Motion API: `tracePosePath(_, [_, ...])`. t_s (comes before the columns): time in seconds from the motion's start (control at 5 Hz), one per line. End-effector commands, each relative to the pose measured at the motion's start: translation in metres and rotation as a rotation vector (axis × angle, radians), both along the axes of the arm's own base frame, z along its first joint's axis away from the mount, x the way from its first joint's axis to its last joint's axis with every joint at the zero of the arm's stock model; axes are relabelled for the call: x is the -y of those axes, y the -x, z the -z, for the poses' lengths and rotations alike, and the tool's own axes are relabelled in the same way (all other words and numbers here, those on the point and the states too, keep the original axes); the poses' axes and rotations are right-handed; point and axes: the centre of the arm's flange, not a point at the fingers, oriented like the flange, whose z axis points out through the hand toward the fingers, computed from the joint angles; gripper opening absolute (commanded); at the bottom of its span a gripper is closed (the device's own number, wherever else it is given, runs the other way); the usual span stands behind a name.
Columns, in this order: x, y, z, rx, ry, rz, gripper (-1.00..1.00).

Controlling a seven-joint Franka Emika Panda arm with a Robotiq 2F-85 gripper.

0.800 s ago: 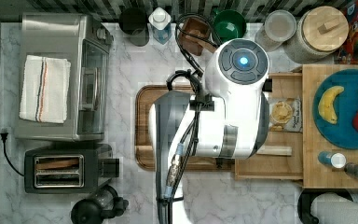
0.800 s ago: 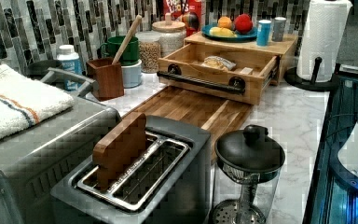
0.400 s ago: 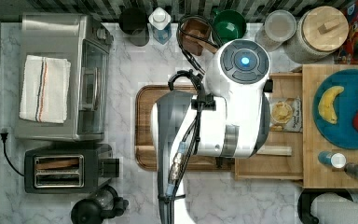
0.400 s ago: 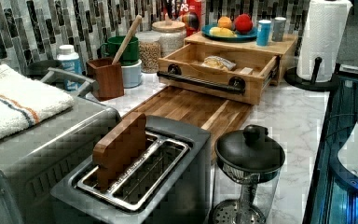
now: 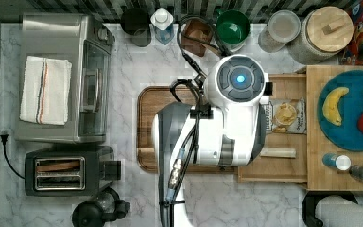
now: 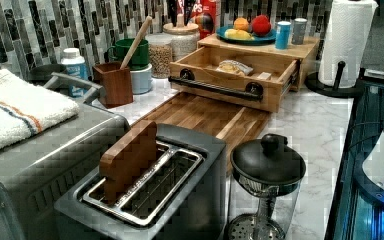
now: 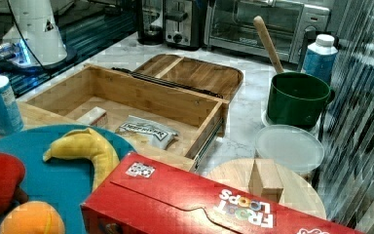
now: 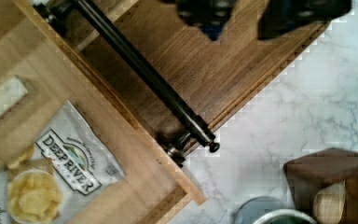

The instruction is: Close the drawer.

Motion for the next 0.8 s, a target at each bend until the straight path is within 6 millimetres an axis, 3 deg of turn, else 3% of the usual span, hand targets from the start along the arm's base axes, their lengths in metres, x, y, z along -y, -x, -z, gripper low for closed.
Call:
tracePosePath(0.2, [-0.094,0.036,0.020,-0.021,-0.028,-0.469,1.00])
tracePosePath(0.4, [-0.101,0.047,0.032,-0.003,-0.008,-0.583,1.00])
tracePosePath(0.6, [-0.089,0.049,0.053,0.004,-0.058,-0.675,-1.00])
tracePosePath(0.8, [-0.079,0.046,0.084,-0.015,-0.052,-0.678,-1.00])
